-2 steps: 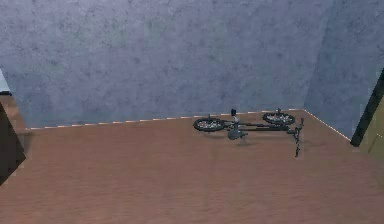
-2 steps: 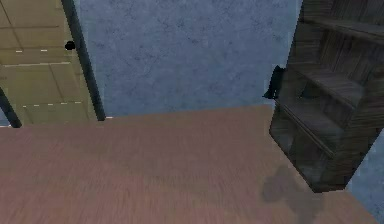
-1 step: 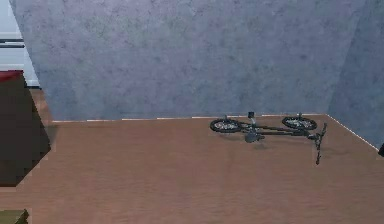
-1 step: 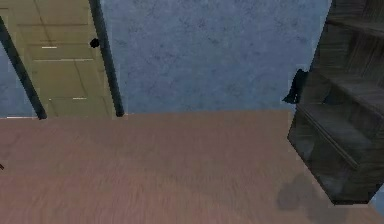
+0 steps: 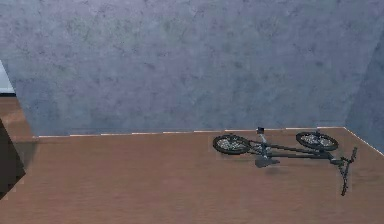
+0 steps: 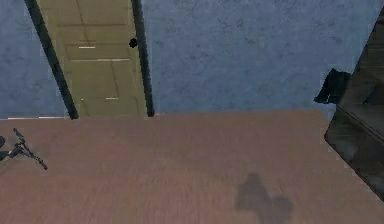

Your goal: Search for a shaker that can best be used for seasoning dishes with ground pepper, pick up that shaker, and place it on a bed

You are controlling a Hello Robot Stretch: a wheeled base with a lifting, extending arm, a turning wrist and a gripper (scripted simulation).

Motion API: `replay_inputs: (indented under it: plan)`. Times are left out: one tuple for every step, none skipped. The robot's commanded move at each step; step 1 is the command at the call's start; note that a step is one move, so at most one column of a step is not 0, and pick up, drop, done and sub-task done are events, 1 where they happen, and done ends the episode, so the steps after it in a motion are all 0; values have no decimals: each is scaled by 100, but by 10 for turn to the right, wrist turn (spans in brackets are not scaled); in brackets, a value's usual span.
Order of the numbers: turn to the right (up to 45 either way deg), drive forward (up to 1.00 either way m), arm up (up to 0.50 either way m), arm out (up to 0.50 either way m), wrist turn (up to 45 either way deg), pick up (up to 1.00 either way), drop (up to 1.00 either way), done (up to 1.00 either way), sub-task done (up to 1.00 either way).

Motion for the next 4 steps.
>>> replay_inputs:
  plan:
    - [-420, 0, 0, 0, 0, 0, 0, 0, 0]
    - [0, 100, 0, 0, 0, 0, 0, 0, 0]
    - [0, 100, 0, 0, 0, 0, 0, 0, 0]
    - [60, 0, 0, 0, 0, 0, 0, 0, 0]
